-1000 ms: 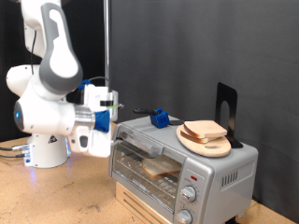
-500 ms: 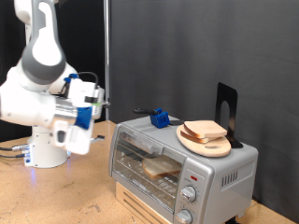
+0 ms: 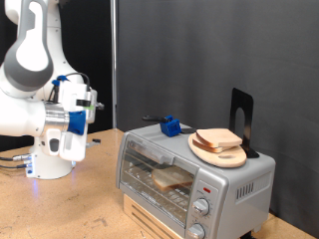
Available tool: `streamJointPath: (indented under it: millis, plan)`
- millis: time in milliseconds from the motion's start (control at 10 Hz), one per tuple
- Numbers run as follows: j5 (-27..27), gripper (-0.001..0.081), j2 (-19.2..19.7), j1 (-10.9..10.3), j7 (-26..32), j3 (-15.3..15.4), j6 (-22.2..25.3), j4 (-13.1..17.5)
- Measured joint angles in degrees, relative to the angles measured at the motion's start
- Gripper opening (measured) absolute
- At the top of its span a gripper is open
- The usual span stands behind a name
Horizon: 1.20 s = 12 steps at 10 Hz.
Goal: Make a piece of toast with the oven
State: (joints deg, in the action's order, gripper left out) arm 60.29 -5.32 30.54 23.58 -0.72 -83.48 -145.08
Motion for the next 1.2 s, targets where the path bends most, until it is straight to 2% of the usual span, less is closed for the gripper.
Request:
streamJointPath:
  millis: [400,600,700,800,900,1100,1200]
  plan:
    - [9.83,0.0808,7.65,-0.09,-2.02,0.45,-4.51,6.67]
    - [14.78,0.0808,9.98,-0.57,-2.6,1.53,-9.75,8.94]
    - [13.56,0.0808,9.99,-0.43,-2.64,1.43,-8.01,8.93]
    - [11.46,0.0808,10.33,-0.19,-3.45,1.3,-4.24,9.56]
    - [9.56,0.0808,11.45,-0.21,-5.11,1.44,-2.02,11.47]
    - [6.41,0.0808,15.5,-1.01,-10.04,2.6,-1.81,17.02]
    - [6.21,0.0808,17.63,-1.47,-12.18,3.2,-3.7,19.47]
